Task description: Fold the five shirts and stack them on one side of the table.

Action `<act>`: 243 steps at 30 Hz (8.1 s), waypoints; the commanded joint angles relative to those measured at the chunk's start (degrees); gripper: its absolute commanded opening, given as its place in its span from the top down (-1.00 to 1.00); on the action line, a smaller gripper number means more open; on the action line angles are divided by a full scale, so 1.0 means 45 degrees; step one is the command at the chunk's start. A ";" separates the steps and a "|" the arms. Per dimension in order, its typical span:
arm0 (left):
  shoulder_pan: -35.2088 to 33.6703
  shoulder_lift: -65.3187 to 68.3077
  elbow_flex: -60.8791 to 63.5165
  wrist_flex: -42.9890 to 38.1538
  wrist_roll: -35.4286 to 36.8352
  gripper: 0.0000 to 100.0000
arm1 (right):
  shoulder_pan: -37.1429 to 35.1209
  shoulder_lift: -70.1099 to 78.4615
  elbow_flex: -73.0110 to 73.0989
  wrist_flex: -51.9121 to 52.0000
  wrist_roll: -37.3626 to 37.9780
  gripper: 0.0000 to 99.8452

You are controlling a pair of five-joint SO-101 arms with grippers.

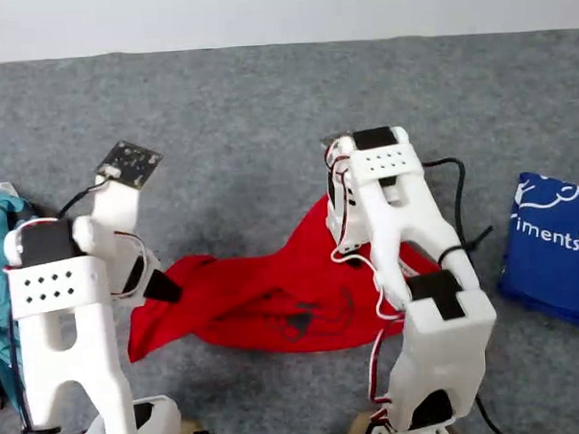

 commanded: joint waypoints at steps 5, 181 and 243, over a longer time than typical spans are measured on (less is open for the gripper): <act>-0.0156 -0.0039 0.0850 -0.1172 -0.0156 0.37 | 0.0850 0.0733 -0.2305 0.0440 0.0156 0.71; -0.1543 0.7365 -0.0225 -0.4142 -0.7697 0.99 | 0.1338 0.0459 -0.5197 0.1768 0.0977 0.98; 0.2462 -0.4024 -0.8801 0.1153 -0.1856 0.99 | 0.4718 -1.3255 -0.6252 -0.3741 0.2598 0.98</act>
